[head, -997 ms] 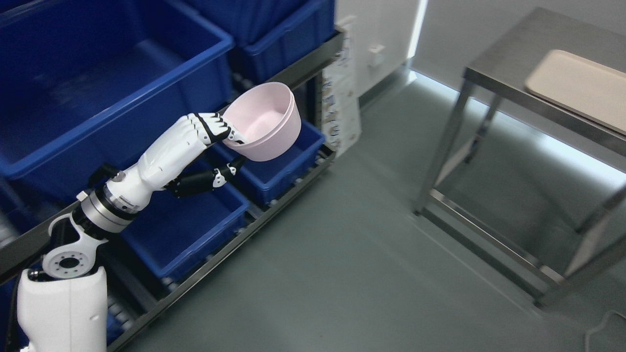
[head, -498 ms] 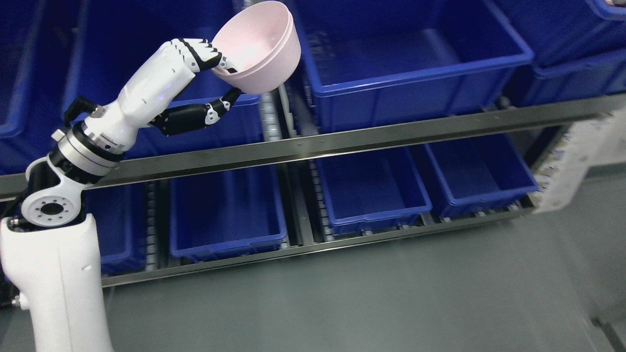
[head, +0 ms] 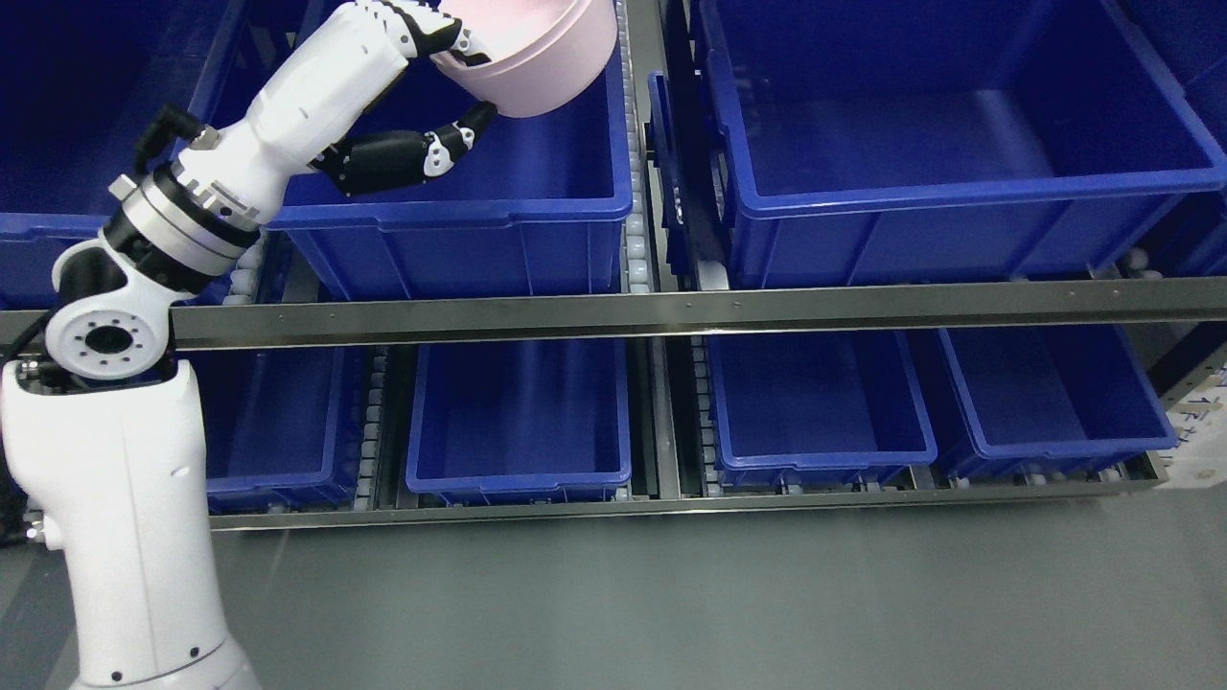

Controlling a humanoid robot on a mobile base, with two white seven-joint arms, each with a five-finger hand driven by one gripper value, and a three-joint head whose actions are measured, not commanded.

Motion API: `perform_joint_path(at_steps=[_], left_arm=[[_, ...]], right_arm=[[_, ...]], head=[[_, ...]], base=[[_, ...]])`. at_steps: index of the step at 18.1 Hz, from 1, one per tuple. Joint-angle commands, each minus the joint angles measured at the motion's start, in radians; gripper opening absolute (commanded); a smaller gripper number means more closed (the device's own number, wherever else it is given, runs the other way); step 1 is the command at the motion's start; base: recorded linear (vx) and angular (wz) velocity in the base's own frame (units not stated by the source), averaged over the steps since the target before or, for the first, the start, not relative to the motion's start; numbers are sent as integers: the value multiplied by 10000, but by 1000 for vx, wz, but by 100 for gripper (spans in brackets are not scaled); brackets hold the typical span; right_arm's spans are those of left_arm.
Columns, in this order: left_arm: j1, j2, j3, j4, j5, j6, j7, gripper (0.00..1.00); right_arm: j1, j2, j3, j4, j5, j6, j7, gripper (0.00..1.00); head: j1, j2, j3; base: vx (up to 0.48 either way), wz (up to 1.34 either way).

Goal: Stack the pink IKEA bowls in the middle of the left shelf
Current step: 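Carry the bowls while turning toward the blue bin shelf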

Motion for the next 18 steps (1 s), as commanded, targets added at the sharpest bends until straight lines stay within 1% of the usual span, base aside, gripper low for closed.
perform_joint_path(at_steps=[1, 6, 9, 11, 13, 15, 18], left_arm=[[-379, 453, -376, 217, -745, 680, -11, 7], [-409, 500, -559, 798, -837, 696, -11, 7], [-745, 516, -759, 1228, -1449, 894, -57, 7], [-1052, 622, -942, 1566, -1649, 1232, -271, 7], [-1344, 882, -1325, 1858, -1971, 1615, -334, 8], [-1681, 1067, -1755, 2058, -2218, 2243, -364, 8], [-1714, 1266, -2735, 2242, -2218, 3347, -777, 8]], right_arm=[[15, -175, -108, -337, 0, -2, 7, 100], [15, -175, -108, -337, 0, -2, 7, 100], [15, -175, -108, -337, 0, -2, 7, 100], [15, -175, -108, -337, 0, -2, 7, 100], [15, -175, -108, -337, 0, -2, 7, 100], [15, -175, -108, -337, 0, -2, 7, 100], [15, -175, -108, -337, 0, -2, 7, 100]], head=[[0, 0, 0], [0, 0, 0], [0, 0, 0], [0, 0, 0], [0, 0, 0], [0, 0, 0], [0, 0, 0]], base=[[60, 192], [128, 210], [189, 90], [219, -17], [243, -127], [206, -176], [176, -145]])
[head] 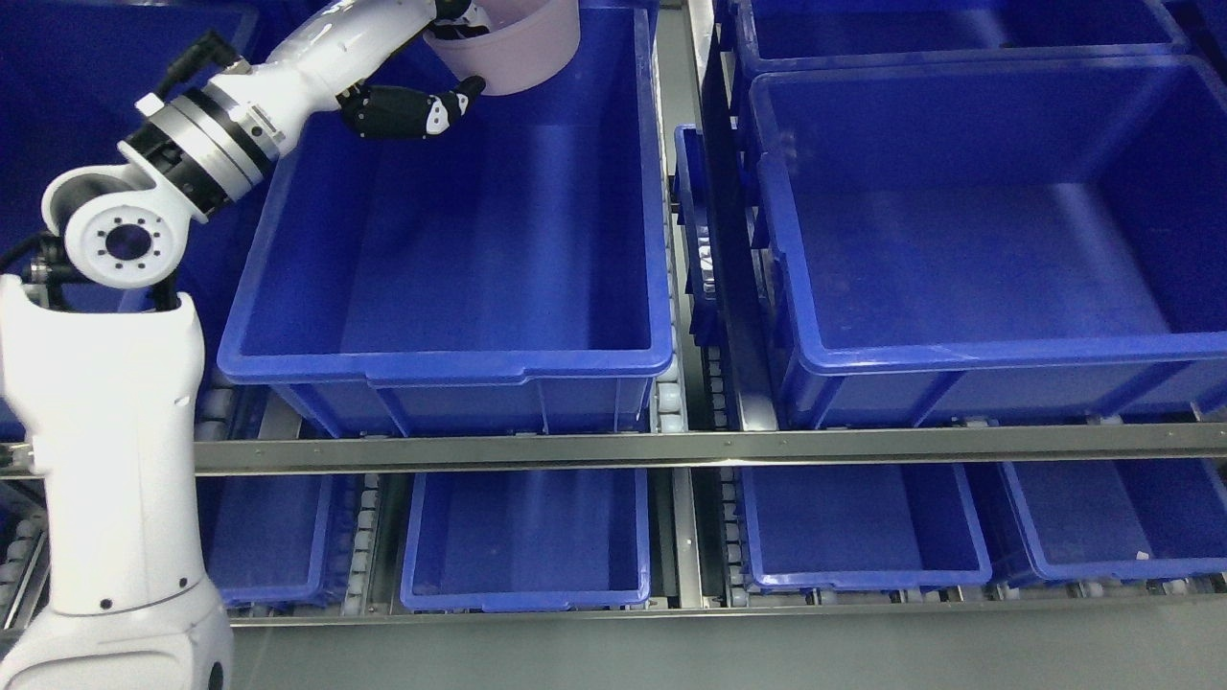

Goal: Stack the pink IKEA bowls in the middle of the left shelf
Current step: 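Lower the bowls into the blue bin and open the left hand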

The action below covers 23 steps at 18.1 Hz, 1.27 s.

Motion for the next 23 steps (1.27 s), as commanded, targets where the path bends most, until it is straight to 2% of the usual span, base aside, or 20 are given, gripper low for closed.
perform_joint_path(at_steps=[1, 4, 12, 15, 23], left_arm=[[-332, 741, -1917, 949, -350, 1104, -465, 9], [36, 697, -2165, 1025, -335, 1505, -1126, 10], [543, 589, -2657, 1424, -228, 1521, -1311, 12], [528, 559, -2641, 1378, -181, 1521, -1602, 28], [70, 559, -2290, 1149, -181, 1612, -1587, 79]], right_arm=[[15, -175, -107, -337, 0, -3, 7, 100], [30, -175, -107, -337, 0, -3, 7, 100], [15, -175, -107, -337, 0, -3, 7, 100], [15, -175, -107, -337, 0, -3, 7, 100], [15, -175, -107, -337, 0, -3, 7, 100]], head=[[0, 0, 0], [0, 0, 0], [0, 0, 0], [0, 0, 0], [0, 0, 0]], base=[[136, -74], [115, -55], [58, -19], [-4, 1], [-3, 0]])
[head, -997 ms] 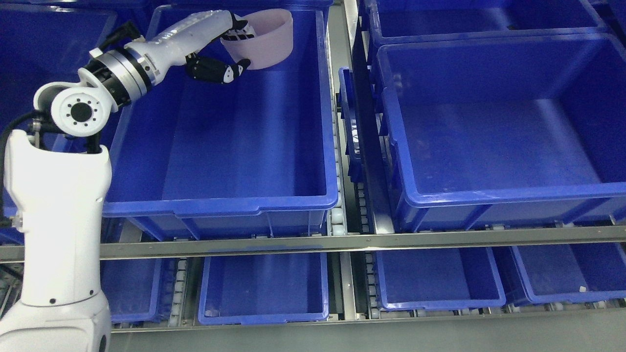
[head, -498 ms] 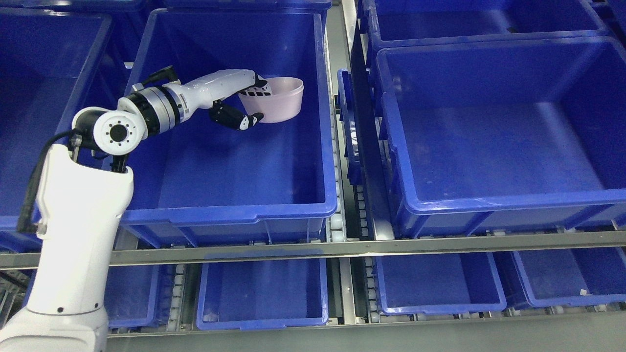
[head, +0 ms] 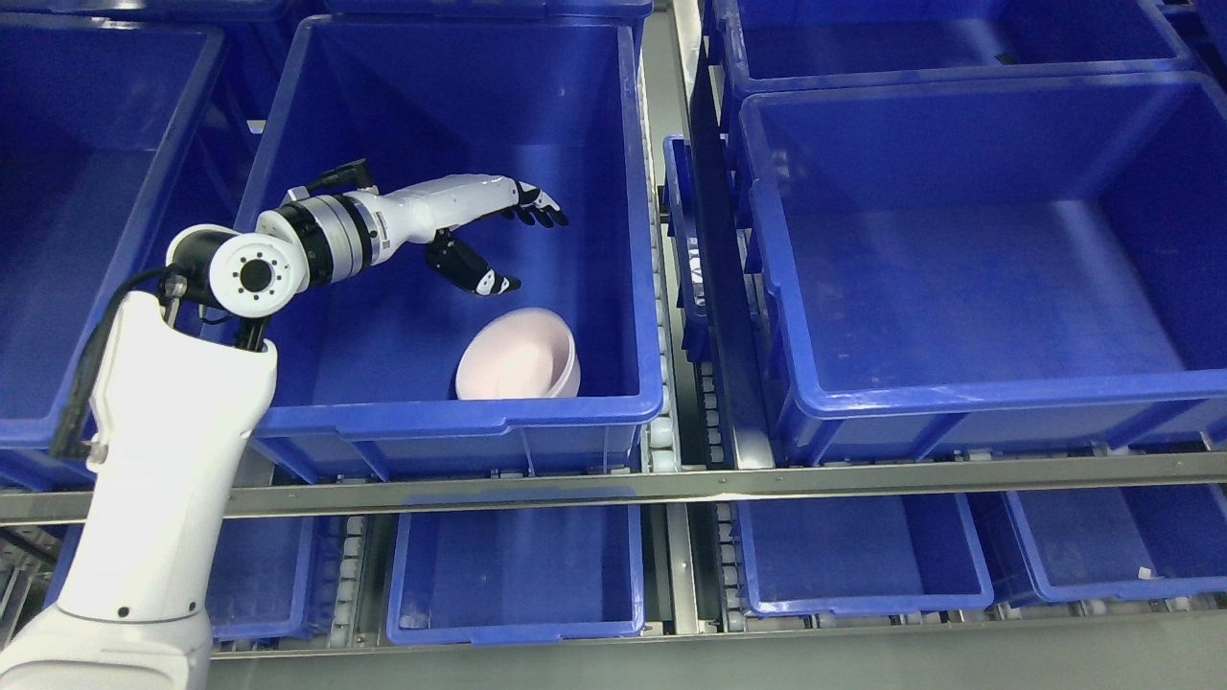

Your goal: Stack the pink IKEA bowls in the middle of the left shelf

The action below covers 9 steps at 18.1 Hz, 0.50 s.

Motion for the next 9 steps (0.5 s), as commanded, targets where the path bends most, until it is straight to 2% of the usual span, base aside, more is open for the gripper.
perform_joint_path(at_steps=[1, 3, 5, 6, 7, 9], left_arm=[[-607, -74, 339, -31, 14, 309, 76, 85], [-1297, -823, 1258, -1, 45, 1029, 168, 90], [-2079, -2064, 2590, 182, 152, 1948, 991, 91], [-2250, -2064, 2961, 336, 244, 2302, 1832, 93], [-2236, -2064, 2859, 717, 806, 2412, 3207, 99], [-1825, -2064, 2674, 1318, 2645, 2474, 6381, 100]], right_arm=[[15, -175, -107, -337, 0, -3, 7, 100], [15, -175, -107, -337, 0, -3, 7, 100], [15, -175, -107, -337, 0, -3, 7, 100], [15, -175, -107, -337, 0, -3, 7, 100], [15, -175, -107, -337, 0, -3, 7, 100], [15, -175, -107, -337, 0, -3, 7, 100]], head=[[0, 0, 0], [0, 0, 0], [0, 0, 0], [0, 0, 0], [0, 0, 0], [0, 0, 0]], base=[[0, 0], [0, 0], [0, 0], [0, 0], [0, 0], [2, -10]])
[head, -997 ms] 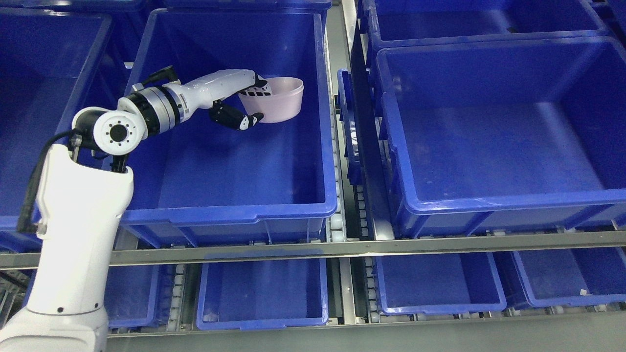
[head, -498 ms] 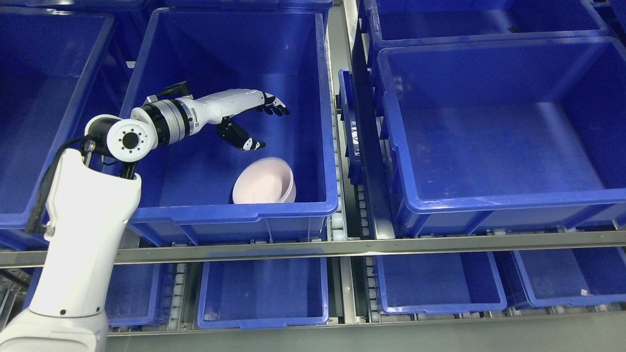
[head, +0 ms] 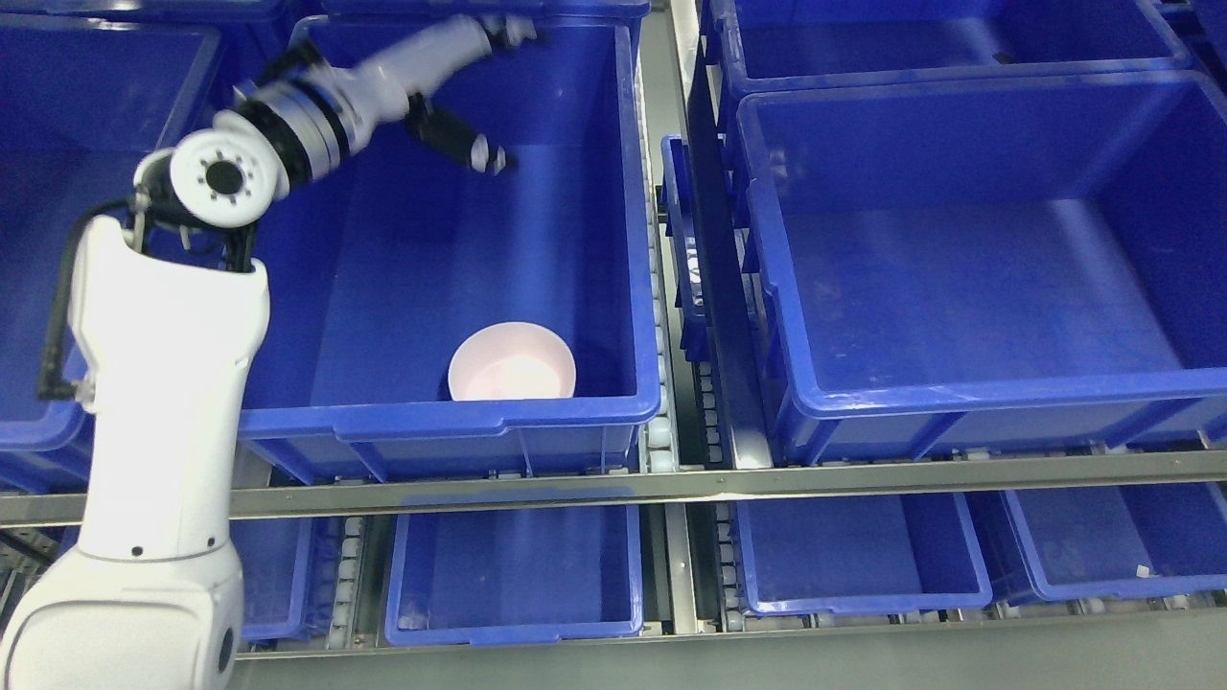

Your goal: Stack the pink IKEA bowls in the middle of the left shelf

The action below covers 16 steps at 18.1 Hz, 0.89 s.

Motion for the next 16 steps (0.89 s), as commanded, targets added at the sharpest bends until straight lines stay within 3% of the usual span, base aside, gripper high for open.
perform_joint_path(at_steps=[1, 3, 4, 9, 16], left_arm=[[-189, -1185, 1369, 1190, 2585, 399, 5551, 100], [11, -1185, 940, 1191, 3506, 368, 8044, 100], [119, -1185, 862, 1084, 3936, 368, 8312, 100], [1543, -1185, 509, -1121, 4324, 353, 8330, 100], [2559, -1185, 631, -2353, 4309, 505, 8407, 100]], right_arm=[[15, -175, -107, -337, 0, -3, 7, 100], [15, -175, -107, -337, 0, -3, 7, 100], [15, -175, -107, -337, 0, -3, 7, 100], [15, -175, -107, -337, 0, -3, 7, 100], [15, -175, -107, -337, 0, -3, 7, 100]], head=[[0, 0, 0], [0, 0, 0], [0, 0, 0], [0, 0, 0], [0, 0, 0]], base=[[4, -20], [0, 0], [0, 0], [0, 0], [0, 0]])
